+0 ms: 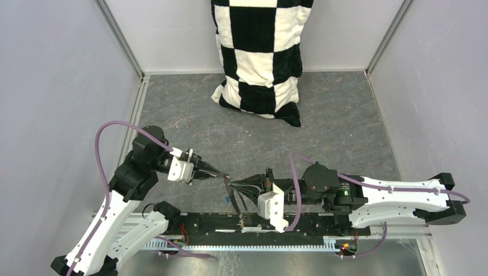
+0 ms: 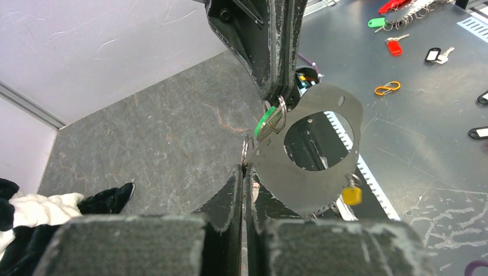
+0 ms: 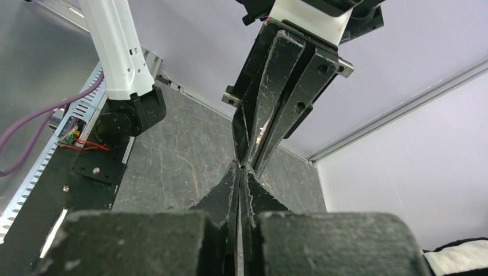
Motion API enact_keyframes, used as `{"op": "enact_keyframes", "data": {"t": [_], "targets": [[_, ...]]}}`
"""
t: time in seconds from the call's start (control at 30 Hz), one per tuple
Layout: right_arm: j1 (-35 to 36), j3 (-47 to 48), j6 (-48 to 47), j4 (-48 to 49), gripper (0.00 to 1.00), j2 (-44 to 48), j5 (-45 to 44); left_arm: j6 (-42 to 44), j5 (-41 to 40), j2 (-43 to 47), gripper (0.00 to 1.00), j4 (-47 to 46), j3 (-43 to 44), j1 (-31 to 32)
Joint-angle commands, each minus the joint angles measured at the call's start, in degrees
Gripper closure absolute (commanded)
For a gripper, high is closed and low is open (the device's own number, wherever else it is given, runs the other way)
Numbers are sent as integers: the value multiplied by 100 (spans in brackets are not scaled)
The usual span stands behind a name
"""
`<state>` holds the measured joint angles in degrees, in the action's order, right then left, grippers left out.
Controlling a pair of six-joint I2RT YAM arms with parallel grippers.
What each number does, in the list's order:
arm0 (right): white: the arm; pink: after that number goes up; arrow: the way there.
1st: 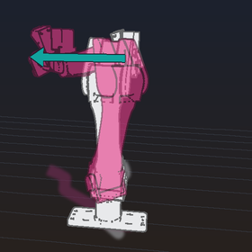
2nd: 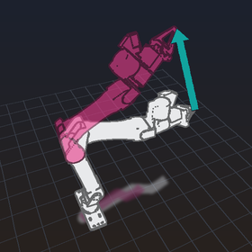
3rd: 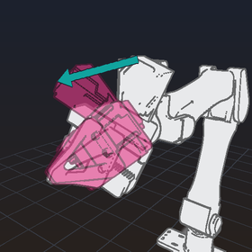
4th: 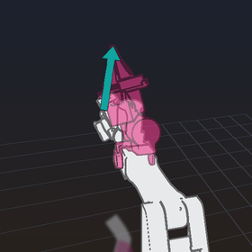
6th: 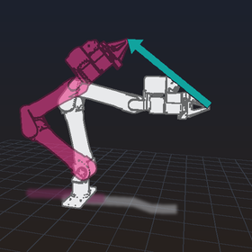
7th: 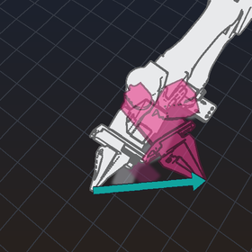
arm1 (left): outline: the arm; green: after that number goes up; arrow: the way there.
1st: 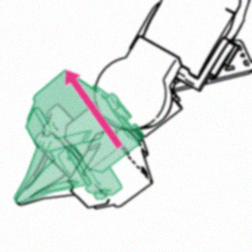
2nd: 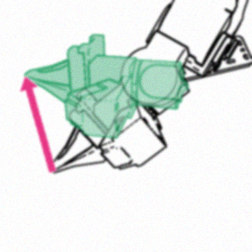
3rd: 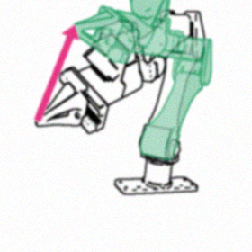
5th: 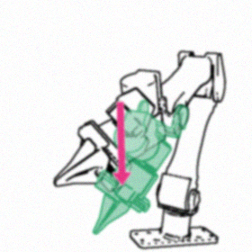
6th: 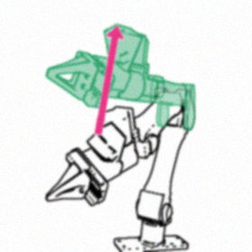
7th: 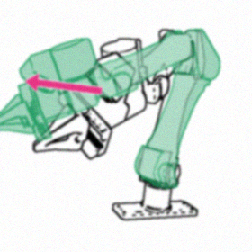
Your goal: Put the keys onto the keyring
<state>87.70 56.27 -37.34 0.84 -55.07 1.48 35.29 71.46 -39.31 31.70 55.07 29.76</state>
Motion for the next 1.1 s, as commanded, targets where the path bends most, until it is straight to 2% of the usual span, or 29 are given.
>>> {"op": "enact_keyframes", "data": {"t": [0.0, 0.2, 0.47, 0.9, 1.07], "targets": [[44, 376, -162, 117, 100, -117, 124, 353, 55, -20, 98, 99, 285, 14], [45, 359, -256, 12, 100, -77, -110, 438, 124, 35, 98, 196, 332, 15], [43, -98, -230, -303, 99, 640, -736, 560, 458, -42, 98, 374, 470, 13], [45, -108, -373, -129, 100, 332, -321, 274, 931, -332, 98, 379, 830, 14], [45, -140, -310, 133, 100, 376, -158, -101, 1044, -430, 98, 50, 873, 17]]}}
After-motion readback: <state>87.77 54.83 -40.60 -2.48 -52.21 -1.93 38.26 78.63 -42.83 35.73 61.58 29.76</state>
